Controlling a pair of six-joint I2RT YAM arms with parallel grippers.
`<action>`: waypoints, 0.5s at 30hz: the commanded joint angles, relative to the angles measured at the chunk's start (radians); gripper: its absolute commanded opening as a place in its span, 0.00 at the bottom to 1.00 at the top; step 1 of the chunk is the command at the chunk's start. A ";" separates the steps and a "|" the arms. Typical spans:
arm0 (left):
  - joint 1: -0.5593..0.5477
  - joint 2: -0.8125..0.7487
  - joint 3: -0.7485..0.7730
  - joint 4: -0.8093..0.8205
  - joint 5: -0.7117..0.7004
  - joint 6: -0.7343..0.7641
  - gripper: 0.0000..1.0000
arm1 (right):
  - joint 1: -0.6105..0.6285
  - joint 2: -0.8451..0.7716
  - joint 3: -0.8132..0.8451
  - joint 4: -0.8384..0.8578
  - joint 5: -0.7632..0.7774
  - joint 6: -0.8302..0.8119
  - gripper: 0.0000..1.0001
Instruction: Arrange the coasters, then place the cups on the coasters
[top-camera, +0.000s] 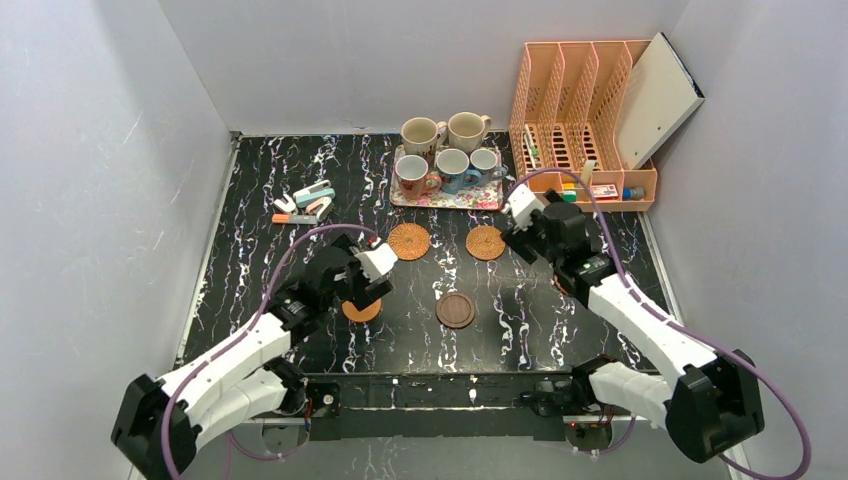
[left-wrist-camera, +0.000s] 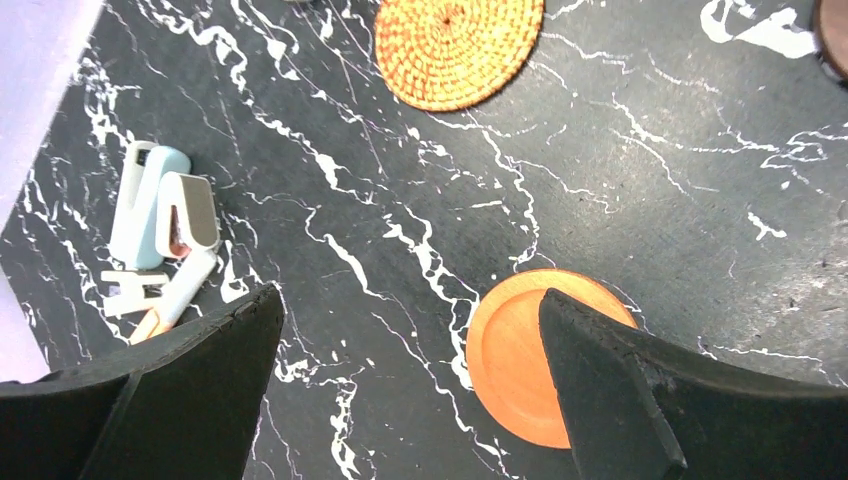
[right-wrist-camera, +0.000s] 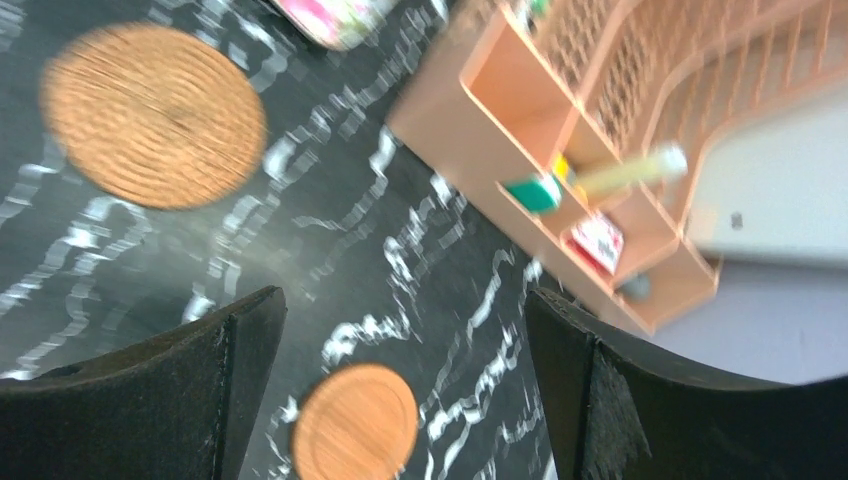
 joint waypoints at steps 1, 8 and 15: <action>0.009 -0.091 -0.026 -0.081 0.035 -0.023 0.98 | -0.181 0.032 0.073 -0.126 -0.014 0.045 0.98; 0.009 -0.133 -0.057 -0.089 0.085 -0.047 0.98 | -0.377 0.095 0.058 -0.156 -0.083 0.019 0.98; 0.009 -0.157 -0.079 -0.095 0.093 -0.051 0.98 | -0.479 0.152 0.002 -0.129 -0.119 -0.025 0.98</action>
